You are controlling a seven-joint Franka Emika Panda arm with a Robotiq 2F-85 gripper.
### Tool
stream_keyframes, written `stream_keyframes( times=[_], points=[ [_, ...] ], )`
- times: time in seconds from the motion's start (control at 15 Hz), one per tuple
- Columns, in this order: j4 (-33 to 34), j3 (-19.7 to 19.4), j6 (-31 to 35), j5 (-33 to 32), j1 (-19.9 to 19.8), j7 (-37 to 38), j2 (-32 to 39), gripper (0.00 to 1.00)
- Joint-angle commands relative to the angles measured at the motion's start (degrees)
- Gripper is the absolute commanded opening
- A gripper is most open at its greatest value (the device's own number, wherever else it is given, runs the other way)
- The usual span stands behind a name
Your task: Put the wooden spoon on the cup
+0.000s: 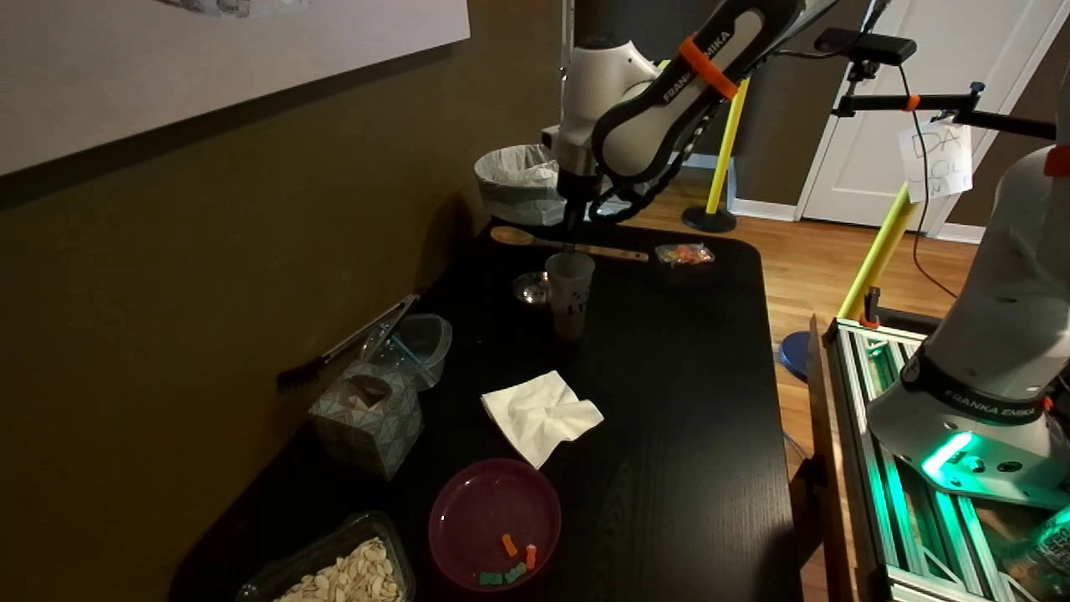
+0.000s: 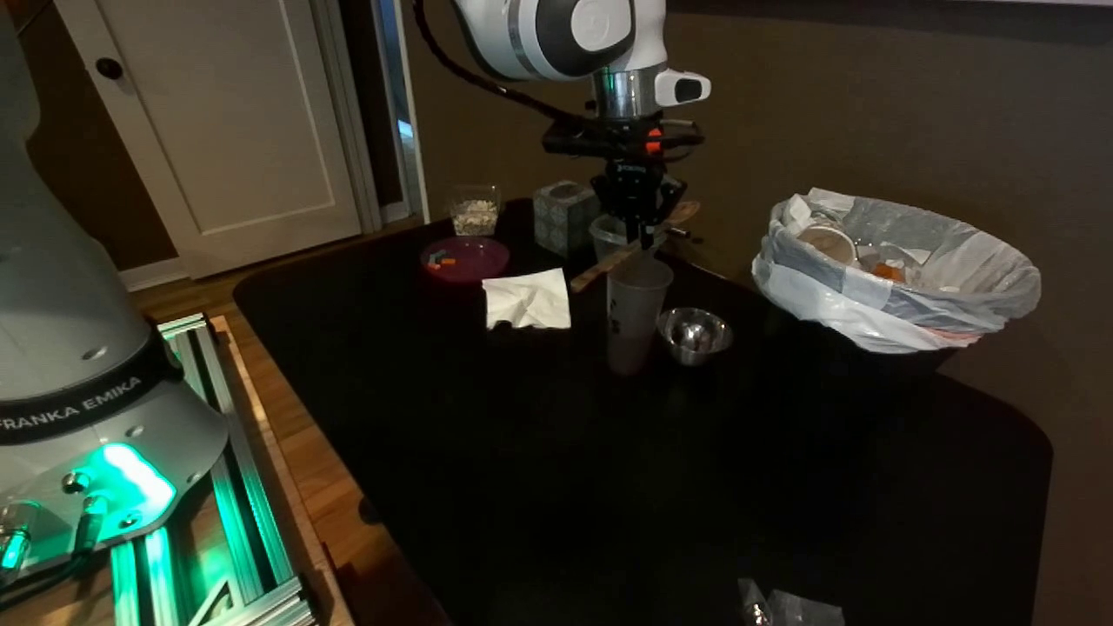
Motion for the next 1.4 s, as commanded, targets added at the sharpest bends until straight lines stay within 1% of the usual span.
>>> stream_keyframes(
  times=[0.0,0.2,0.67,1.33],
  points=[
    [0.66,1.43,0.74,2.89,-2.37,-2.92,2.28,0.05],
    [1.69,1.84,0.16,3.19,-3.05,-3.81,3.89,0.05],
    [2.85,2.99,-0.77,2.65,-2.88,-4.38,4.28,0.05],
    [4.69,2.74,-1.81,1.95,-2.94,-4.01,5.44,0.05]
  ],
)
